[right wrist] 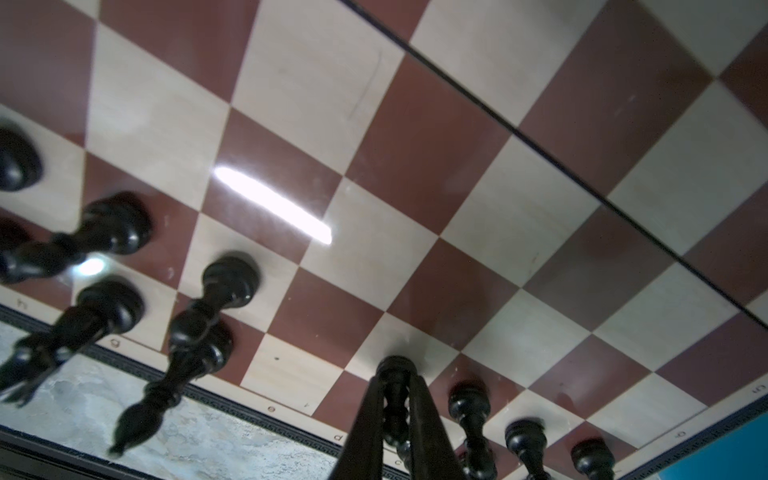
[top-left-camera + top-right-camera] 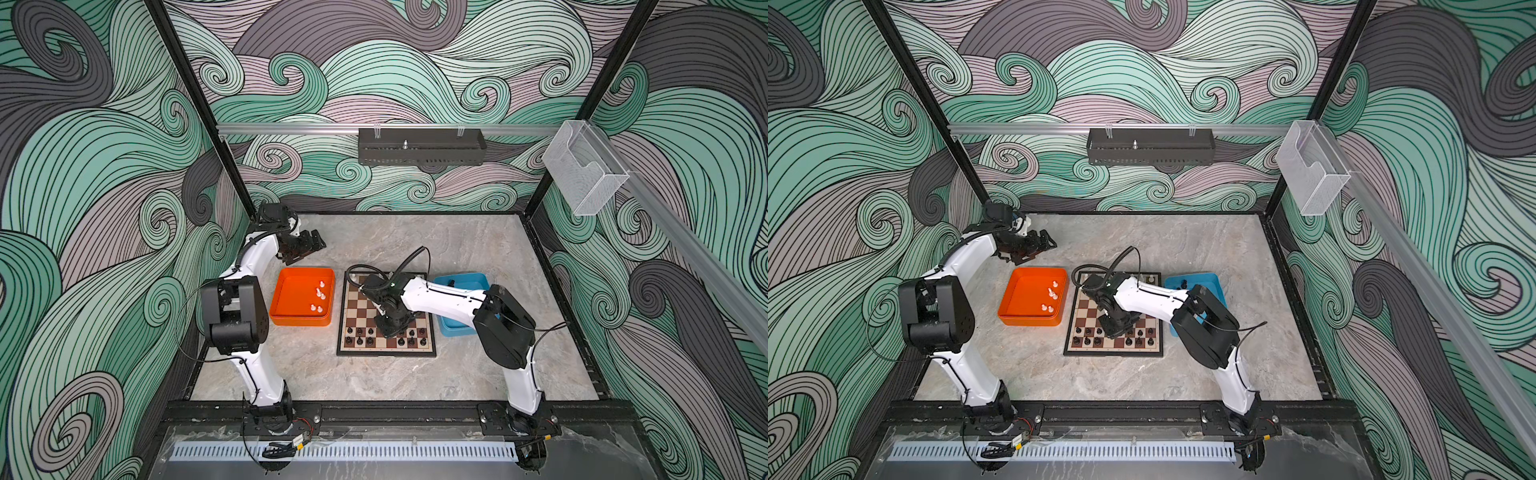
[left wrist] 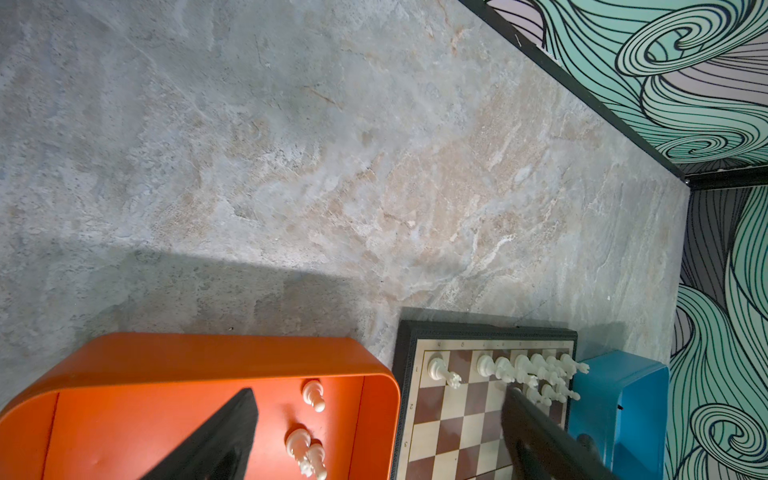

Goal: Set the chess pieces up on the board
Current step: 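Lower the black pawn toward a near-row square with the right gripper, then set the black pawn down on the near-row square with the right gripper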

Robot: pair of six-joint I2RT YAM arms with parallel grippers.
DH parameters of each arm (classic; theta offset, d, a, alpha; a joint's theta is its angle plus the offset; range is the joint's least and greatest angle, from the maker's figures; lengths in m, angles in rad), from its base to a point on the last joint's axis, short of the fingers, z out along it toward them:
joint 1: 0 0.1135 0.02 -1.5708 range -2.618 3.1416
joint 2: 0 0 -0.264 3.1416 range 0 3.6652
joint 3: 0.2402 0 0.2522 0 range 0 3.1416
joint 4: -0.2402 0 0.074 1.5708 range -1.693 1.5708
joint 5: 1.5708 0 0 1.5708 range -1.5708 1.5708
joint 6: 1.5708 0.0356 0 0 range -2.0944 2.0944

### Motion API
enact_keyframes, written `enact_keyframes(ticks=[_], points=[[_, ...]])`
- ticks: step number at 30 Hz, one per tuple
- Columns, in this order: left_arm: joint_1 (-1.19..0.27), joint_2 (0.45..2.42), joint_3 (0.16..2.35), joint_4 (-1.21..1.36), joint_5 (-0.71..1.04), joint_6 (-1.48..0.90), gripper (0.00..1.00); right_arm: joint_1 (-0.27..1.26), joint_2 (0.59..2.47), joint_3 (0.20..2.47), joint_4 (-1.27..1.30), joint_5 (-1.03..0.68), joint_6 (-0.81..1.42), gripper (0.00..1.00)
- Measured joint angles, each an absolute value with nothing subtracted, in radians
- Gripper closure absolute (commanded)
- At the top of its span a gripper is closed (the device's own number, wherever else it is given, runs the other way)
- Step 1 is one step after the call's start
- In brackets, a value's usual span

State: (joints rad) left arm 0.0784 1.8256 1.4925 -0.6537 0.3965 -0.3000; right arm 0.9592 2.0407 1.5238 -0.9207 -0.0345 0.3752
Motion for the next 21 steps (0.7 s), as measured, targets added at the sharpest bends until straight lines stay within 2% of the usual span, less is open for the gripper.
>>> enact_keyframes(ticks=[21], points=[[0.084,1.826,1.493,-0.653,0.405,-0.303,0.06,0.955,2.041,1.524,-0.916,-0.036,0.375,0.88]])
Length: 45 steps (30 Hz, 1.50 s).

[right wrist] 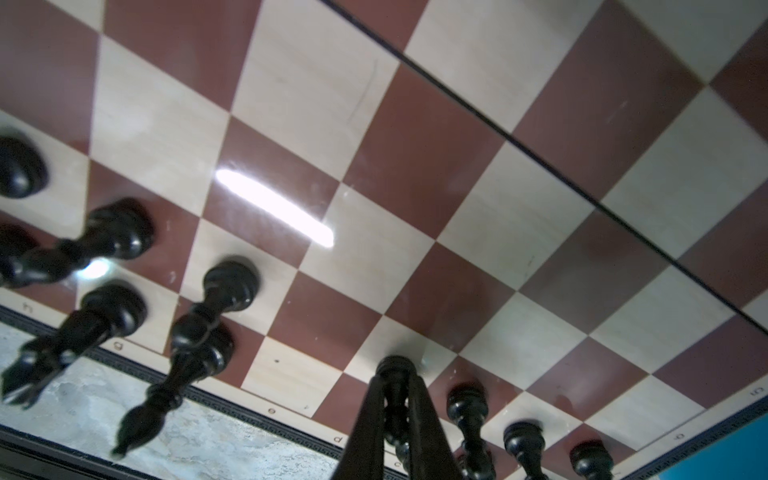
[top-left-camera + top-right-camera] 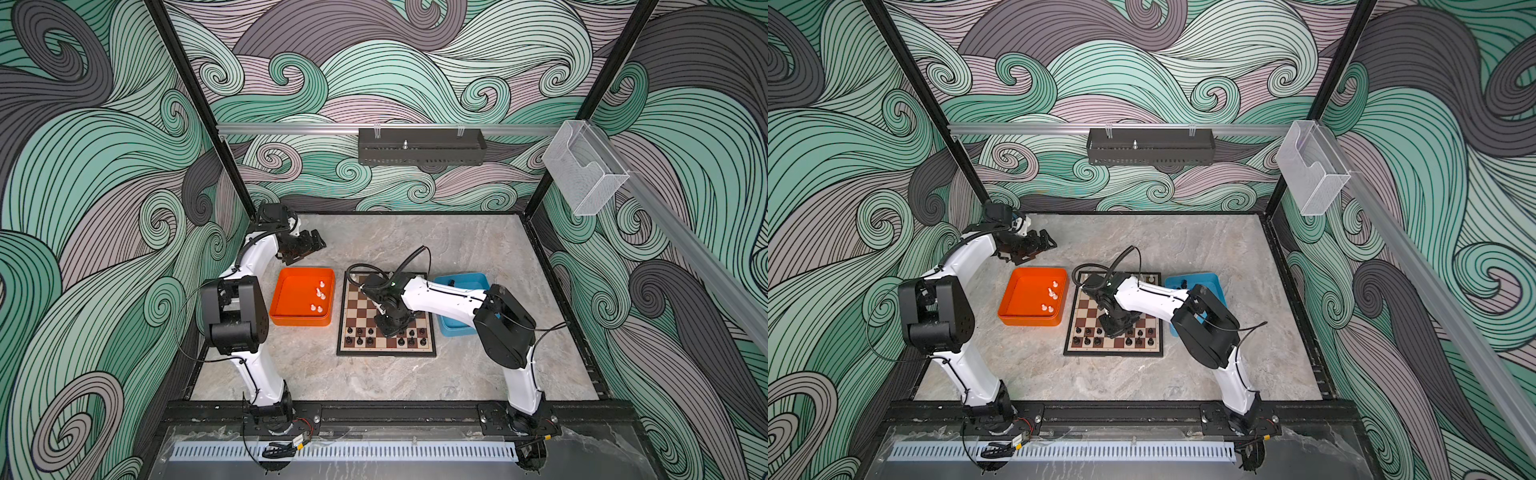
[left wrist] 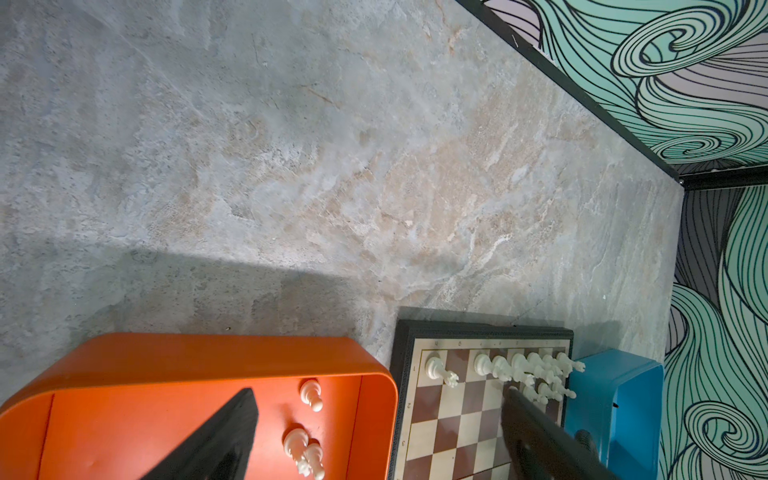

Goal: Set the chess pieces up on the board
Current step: 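Set the black pawn down on the near-row square with the right gripper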

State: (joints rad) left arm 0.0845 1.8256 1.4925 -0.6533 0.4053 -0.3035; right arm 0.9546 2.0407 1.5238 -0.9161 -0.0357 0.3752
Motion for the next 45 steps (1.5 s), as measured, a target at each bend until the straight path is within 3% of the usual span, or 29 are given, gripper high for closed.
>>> enact_keyframes(ticks=[45], points=[[0.085,1.83,1.493,-0.653,0.417,-0.308,0.07,0.949,2.033,1.513,-0.878,-0.035,0.377,0.89]])
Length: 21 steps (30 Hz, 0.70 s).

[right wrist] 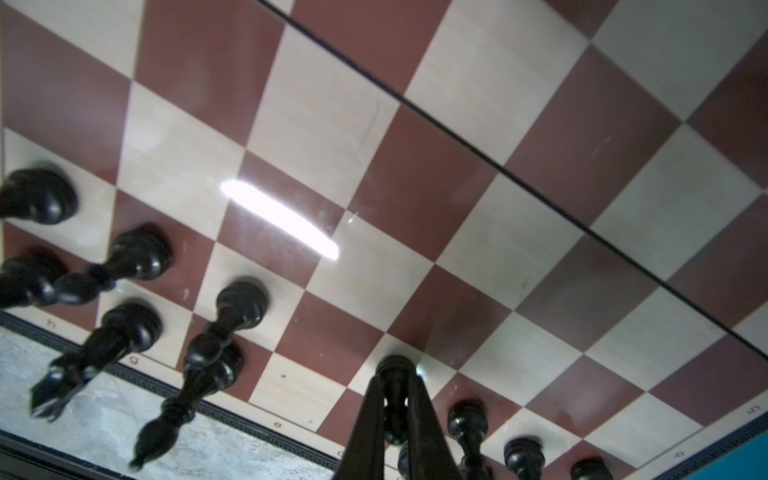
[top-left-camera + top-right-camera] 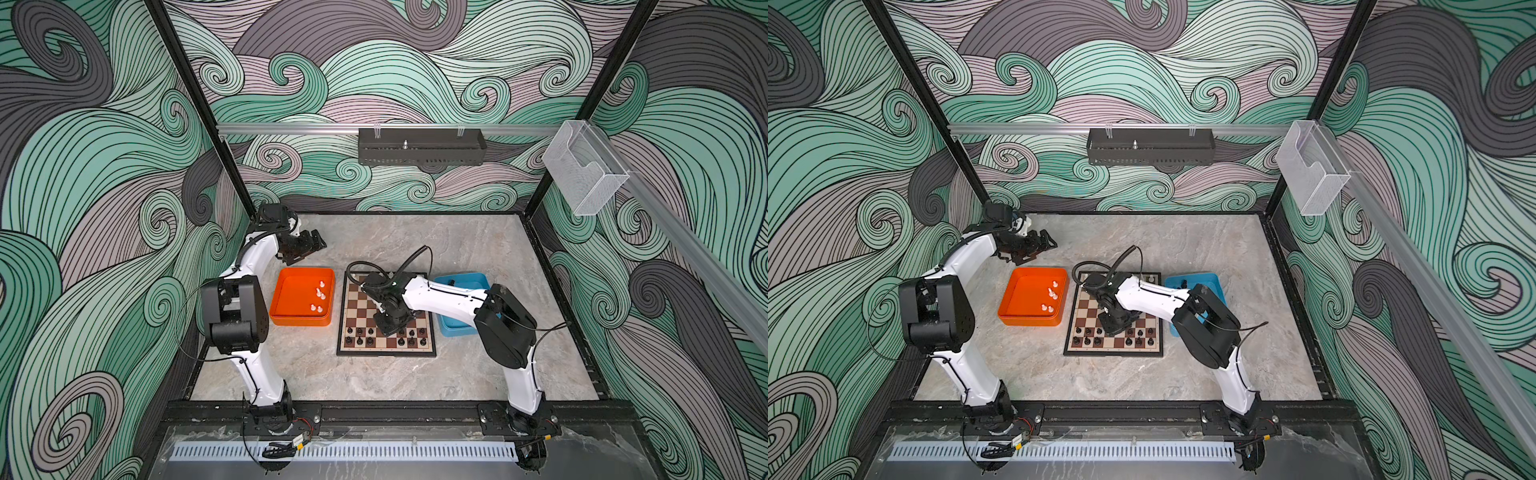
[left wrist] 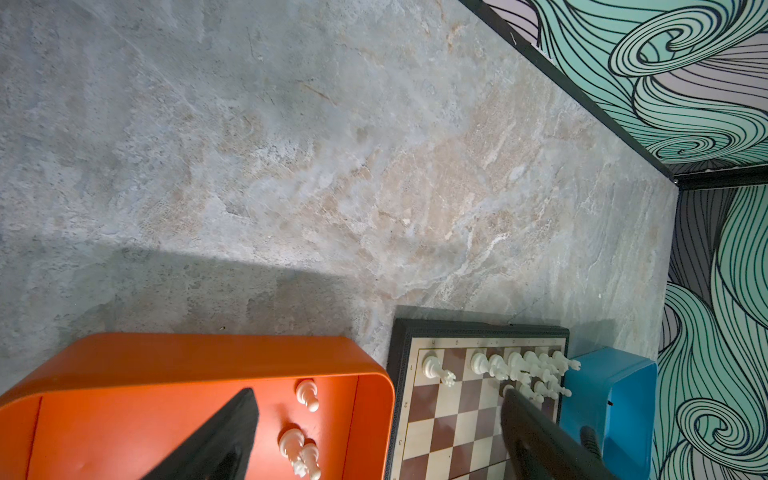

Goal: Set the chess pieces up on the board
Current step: 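Set the black pawn down on the near-row square with the right gripper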

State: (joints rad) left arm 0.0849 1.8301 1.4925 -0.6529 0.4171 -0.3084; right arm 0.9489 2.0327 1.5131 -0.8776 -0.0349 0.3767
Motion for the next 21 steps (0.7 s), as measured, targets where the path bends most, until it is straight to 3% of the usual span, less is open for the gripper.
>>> enact_keyframes(ticks=[21], points=[[0.085,1.831,1.493,-0.653,0.424,-0.319,0.07,0.949,2.022,1.499,-0.876,-0.035,0.378,0.91]])
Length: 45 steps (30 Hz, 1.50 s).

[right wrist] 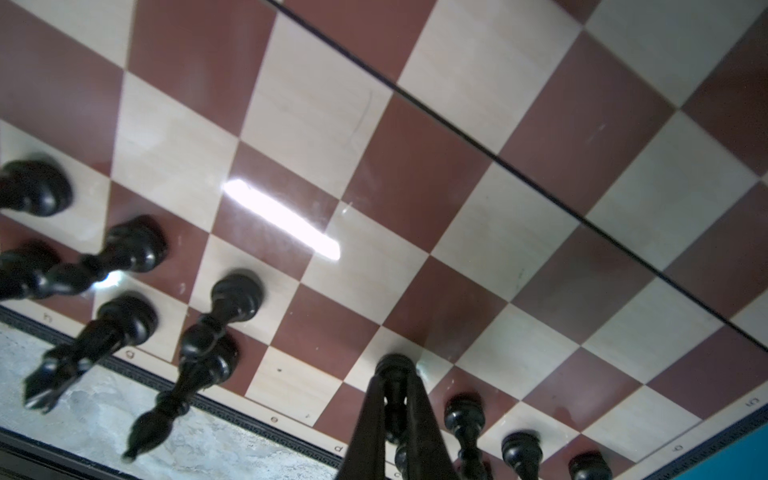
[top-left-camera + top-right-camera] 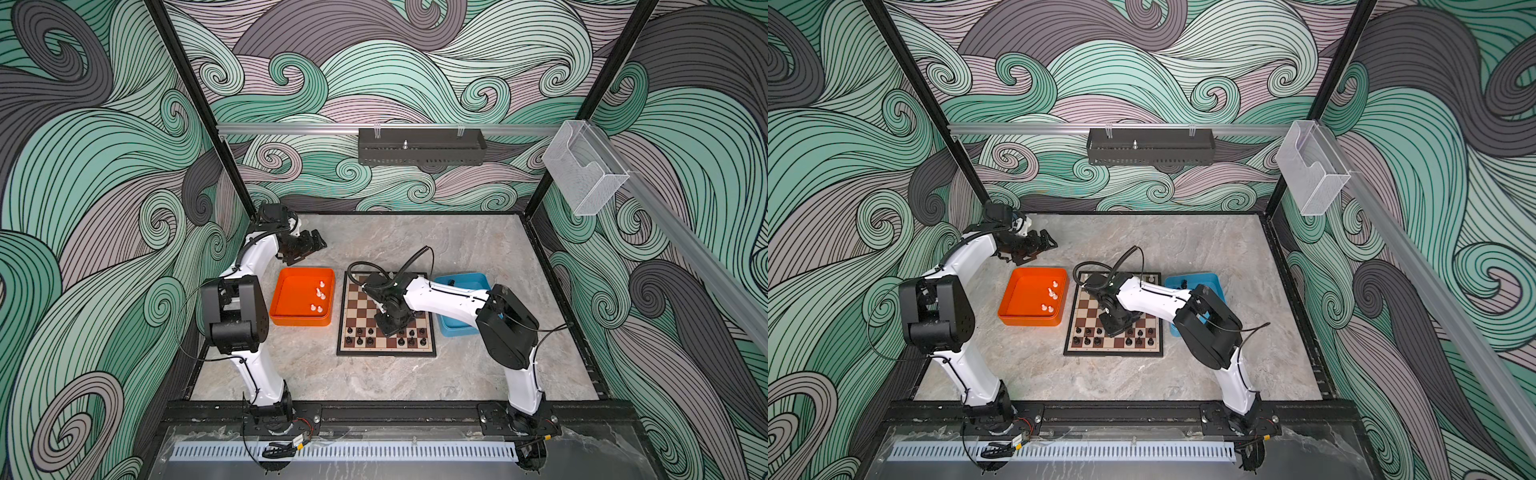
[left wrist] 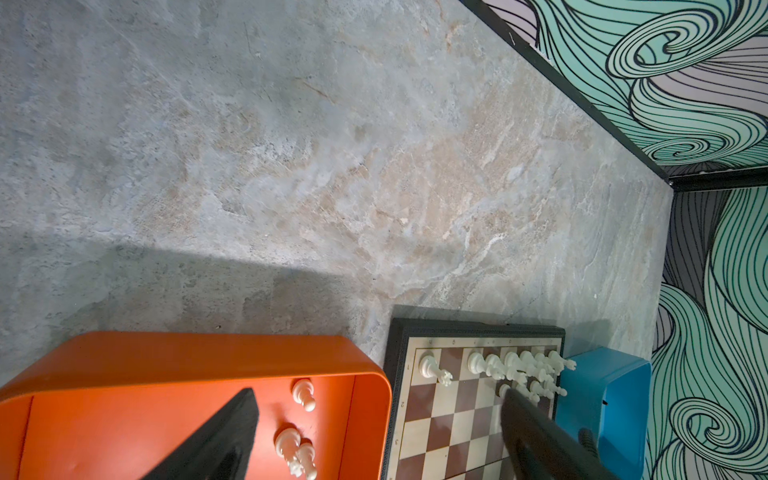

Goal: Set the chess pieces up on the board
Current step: 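Set the black pawn down on the near-row square with the right gripper, then open the right gripper over the blue tray while the left arm reaches the orange tray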

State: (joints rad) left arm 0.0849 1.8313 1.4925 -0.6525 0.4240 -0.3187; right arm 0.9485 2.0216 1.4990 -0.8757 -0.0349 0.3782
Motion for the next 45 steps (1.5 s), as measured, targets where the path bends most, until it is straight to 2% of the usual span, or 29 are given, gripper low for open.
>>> enact_keyframes(ticks=[19,28,45], points=[[0.085,1.832,1.493,-0.652,0.431,-0.324,0.07,0.945,2.022,1.499,-0.878,-0.049,0.377,0.92],[0.085,1.84,1.493,-0.652,0.431,-0.324,0.07,0.944,2.022,1.498,-0.883,-0.06,0.375,0.82],[0.092,1.843,1.493,-0.652,0.432,-0.325,0.07,0.944,2.02,1.499,-0.895,-0.057,0.375,0.73]])
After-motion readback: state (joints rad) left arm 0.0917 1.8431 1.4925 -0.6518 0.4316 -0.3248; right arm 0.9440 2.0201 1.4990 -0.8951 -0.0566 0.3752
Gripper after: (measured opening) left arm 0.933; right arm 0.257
